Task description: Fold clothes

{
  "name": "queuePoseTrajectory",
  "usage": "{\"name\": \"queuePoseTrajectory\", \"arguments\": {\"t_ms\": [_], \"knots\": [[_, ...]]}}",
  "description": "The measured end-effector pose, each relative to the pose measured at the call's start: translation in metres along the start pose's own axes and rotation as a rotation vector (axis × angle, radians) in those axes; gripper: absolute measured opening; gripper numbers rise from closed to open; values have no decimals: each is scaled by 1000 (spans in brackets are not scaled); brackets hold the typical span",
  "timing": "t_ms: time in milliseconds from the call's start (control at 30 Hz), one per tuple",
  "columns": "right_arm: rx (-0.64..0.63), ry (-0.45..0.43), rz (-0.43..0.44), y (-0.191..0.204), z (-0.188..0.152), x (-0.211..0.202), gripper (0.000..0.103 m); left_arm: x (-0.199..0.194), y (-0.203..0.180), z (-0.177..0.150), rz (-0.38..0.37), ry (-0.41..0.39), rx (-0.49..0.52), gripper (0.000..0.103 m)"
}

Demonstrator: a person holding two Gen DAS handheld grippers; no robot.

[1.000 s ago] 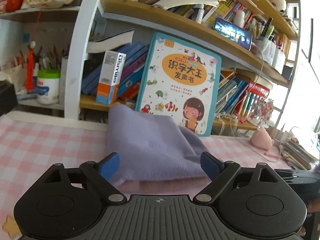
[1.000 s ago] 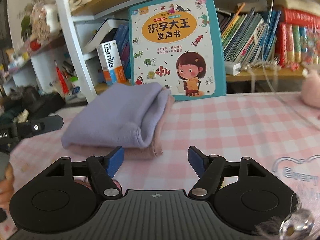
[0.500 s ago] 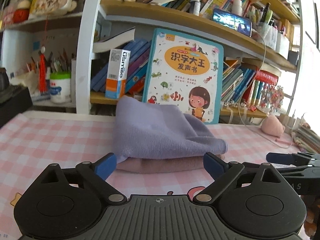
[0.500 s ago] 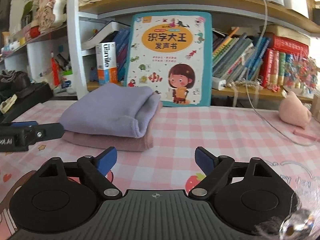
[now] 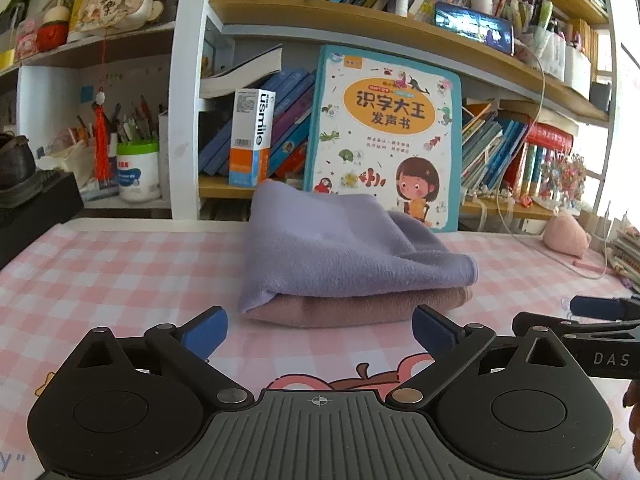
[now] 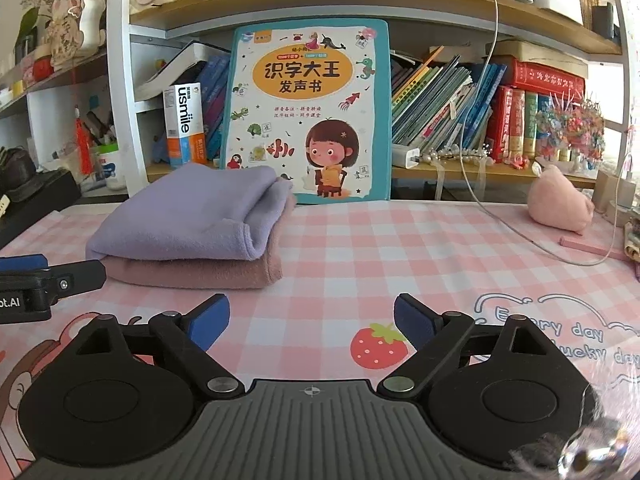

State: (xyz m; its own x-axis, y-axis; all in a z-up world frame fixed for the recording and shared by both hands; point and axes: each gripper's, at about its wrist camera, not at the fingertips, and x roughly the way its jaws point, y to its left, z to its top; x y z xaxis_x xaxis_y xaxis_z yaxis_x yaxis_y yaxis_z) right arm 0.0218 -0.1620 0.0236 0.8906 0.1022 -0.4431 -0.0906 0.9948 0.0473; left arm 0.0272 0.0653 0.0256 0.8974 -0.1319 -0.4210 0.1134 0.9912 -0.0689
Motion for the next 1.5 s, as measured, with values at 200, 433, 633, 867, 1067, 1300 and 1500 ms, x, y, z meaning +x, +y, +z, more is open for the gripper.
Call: {"name": "queuePoseTrajectory", "arguments": {"t_ms": [200, 433, 633, 867, 1067, 1300, 1500], "knots": [[-50, -9, -11, 7, -3, -2, 91, -2, -2, -2, 9, -1, 27, 101], [-79, -9, -14, 13, -4, -1, 94, -1, 0, -6, 17, 9, 18, 101], [-84, -5, -13, 14, -4, 0, 100, -1, -1, -6, 24, 1, 26, 101], [-87, -8, -18, 15, -4, 0, 102, -2, -3, -6, 30, -6, 44, 103], [-67, -6, -14, 12, -4, 0, 102, -1, -2, -5, 35, 0, 40, 103], [-55, -3, -11, 10, -4, 0, 102, -2, -3, -5, 39, 2, 45, 103], [-64, 4, -6, 12, -4, 1, 102, -1, -2, -5, 37, 9, 44, 103]]}}
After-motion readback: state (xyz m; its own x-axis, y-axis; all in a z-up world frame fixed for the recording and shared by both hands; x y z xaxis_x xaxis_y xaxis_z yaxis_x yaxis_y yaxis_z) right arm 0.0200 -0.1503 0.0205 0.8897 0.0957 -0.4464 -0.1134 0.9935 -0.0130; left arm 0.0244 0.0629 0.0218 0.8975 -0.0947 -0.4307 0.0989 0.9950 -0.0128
